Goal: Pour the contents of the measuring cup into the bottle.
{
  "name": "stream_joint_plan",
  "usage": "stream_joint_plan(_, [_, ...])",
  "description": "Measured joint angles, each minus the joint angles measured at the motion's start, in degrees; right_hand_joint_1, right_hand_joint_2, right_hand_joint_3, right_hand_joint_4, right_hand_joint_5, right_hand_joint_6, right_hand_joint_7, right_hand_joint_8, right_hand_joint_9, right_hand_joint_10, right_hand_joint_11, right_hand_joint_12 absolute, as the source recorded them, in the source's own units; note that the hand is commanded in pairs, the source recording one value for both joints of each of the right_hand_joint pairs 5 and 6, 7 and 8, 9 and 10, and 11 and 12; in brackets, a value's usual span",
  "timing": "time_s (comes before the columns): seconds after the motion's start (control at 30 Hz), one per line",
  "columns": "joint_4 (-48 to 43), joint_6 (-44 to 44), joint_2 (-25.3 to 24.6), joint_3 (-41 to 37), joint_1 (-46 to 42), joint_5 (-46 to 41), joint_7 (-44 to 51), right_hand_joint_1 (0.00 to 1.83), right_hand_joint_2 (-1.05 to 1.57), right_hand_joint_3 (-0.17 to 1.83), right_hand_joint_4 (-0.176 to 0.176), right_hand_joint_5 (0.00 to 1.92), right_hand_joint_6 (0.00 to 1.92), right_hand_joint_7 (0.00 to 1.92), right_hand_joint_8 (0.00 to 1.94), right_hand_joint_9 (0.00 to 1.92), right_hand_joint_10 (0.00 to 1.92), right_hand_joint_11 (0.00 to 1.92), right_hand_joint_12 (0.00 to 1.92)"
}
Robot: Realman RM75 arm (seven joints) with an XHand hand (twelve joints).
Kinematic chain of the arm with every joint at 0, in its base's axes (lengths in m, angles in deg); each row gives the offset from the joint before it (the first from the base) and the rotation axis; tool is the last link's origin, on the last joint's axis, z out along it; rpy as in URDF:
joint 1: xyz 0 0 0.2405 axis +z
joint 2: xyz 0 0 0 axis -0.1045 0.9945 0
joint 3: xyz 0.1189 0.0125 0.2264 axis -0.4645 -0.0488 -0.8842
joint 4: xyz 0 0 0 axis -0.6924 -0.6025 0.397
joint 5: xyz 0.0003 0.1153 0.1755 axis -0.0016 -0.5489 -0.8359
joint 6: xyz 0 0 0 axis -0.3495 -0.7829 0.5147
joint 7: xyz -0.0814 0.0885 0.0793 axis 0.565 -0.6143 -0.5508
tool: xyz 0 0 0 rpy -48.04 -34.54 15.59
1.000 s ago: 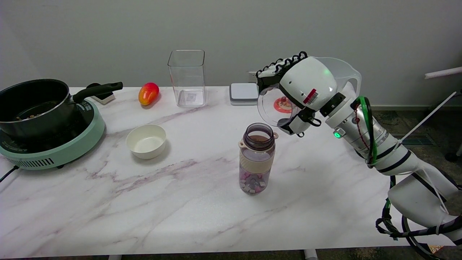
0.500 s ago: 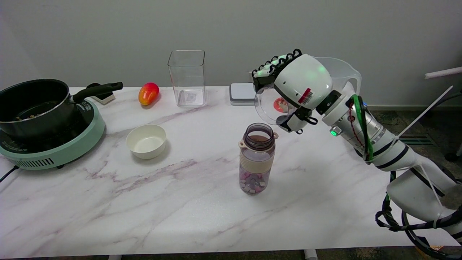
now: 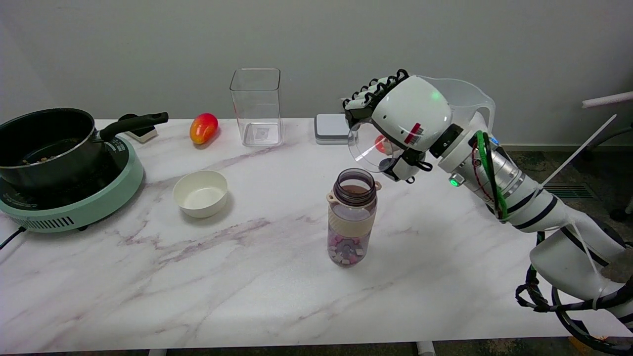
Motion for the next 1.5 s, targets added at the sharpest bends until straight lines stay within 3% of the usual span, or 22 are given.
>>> stream_joint_plan(1.5, [-0.1, -3.8, -0.5, 0.1, 0.2, 0.7, 6.5, 1.56, 0.82, 0.75, 0.000, 1.52, 1.52, 1.50, 1.50, 1.40, 1.40, 1.22, 1.22])
